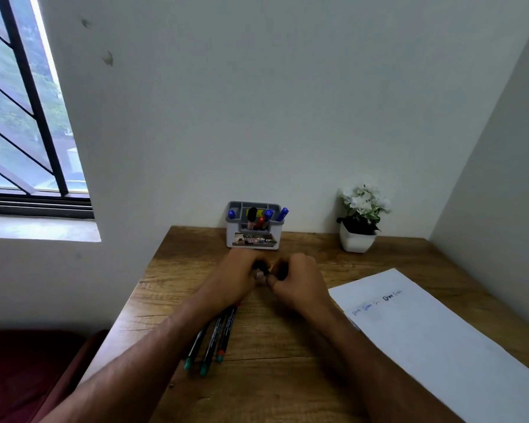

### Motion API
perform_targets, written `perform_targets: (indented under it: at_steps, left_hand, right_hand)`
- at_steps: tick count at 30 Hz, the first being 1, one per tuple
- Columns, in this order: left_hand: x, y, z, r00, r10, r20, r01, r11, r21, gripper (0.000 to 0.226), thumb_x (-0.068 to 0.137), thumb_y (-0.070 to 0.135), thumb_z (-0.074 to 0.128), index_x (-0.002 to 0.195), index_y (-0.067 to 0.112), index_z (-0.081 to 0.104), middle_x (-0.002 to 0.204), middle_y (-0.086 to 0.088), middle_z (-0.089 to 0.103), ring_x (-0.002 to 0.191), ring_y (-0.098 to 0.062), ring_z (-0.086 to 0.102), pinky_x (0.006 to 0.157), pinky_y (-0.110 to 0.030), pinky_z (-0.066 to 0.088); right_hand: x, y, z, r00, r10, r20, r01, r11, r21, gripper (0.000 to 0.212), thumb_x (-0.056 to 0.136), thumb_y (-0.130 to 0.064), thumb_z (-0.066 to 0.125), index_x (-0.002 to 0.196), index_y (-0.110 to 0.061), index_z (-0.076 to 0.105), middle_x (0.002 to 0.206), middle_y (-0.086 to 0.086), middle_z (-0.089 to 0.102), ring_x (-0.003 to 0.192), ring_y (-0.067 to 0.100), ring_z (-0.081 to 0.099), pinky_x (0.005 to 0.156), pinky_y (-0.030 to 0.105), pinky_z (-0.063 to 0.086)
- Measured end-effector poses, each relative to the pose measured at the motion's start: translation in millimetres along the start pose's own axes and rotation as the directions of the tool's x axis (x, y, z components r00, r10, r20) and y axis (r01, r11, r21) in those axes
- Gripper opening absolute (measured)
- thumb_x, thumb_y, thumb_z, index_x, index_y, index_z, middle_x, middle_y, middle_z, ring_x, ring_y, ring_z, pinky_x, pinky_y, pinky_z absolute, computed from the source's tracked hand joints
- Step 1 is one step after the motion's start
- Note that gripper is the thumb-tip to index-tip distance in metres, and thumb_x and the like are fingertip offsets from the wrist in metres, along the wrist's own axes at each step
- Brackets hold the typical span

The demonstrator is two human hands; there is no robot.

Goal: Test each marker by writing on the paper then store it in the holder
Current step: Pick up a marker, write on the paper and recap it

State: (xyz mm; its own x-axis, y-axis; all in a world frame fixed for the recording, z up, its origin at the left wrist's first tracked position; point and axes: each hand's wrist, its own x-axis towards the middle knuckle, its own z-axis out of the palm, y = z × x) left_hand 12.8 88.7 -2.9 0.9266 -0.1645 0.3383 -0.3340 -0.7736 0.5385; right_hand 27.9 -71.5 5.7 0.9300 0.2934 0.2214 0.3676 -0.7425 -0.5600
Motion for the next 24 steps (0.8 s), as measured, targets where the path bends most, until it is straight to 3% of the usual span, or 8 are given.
perform_targets:
  at_steps: [6,11,16,20,24]
  left_hand:
    - [15,9,7,0.998,0.000,-0.056,0.004,0.998,0.067,0.016,0.086,0.015,0.069,0.102,0.021,0.069,0.102,0.006,0.069,0.094,-0.002,0.058,0.088,-0.017,0.045]
    - [22,22,14,0.989,0.139,0.047,-0.139,0.990,-0.002,0.022,0.087,0.010,0.067,0.106,0.020,0.072,0.102,0.008,0.071,0.095,0.000,0.062,0.086,-0.018,0.050]
    - [28,25,23,0.990,0.137,0.023,-0.137,0.990,-0.029,0.021,0.085,0.002,0.067,0.099,0.016,0.076,0.092,0.006,0.074,0.083,-0.002,0.067,0.080,-0.025,0.056]
    - [32,27,28,0.995,0.091,0.038,-0.090,0.995,-0.030,0.021,0.081,0.003,0.071,0.094,0.019,0.078,0.088,0.007,0.075,0.081,-0.002,0.068,0.080,-0.026,0.056]
    - [35,27,30,0.998,0.042,0.038,-0.042,0.999,0.000,0.021,0.088,0.008,0.065,0.100,0.021,0.076,0.092,0.007,0.074,0.084,-0.003,0.065,0.080,-0.025,0.053]
  right_hand:
    - [-2,24,-15,0.999,-0.002,0.033,0.003,1.000,-0.010,0.024,0.091,-0.025,0.069,0.114,-0.019,0.076,0.098,-0.004,0.076,0.080,0.003,0.063,0.059,0.011,0.039]
    - [-7,35,-21,0.999,-0.037,0.031,0.036,0.998,0.050,0.021,0.097,-0.026,0.062,0.095,-0.014,0.080,0.068,0.001,0.069,0.055,0.007,0.055,0.051,0.021,0.039]
    - [-15,42,-25,0.995,-0.073,0.060,0.071,0.997,0.039,0.032,0.100,-0.027,0.059,0.076,-0.013,0.074,0.055,-0.007,0.054,0.048,0.007,0.047,0.049,0.017,0.033]
    - [-15,52,-25,0.999,-0.027,0.033,0.026,0.999,0.030,0.045,0.100,-0.035,0.059,0.062,-0.011,0.066,0.052,0.000,0.051,0.047,0.010,0.041,0.050,0.022,0.030]
    - [-15,56,-35,0.997,0.052,0.053,-0.051,0.998,-0.022,0.037,0.097,-0.034,0.063,0.075,-0.008,0.075,0.064,0.008,0.065,0.057,0.015,0.055,0.055,0.029,0.038]
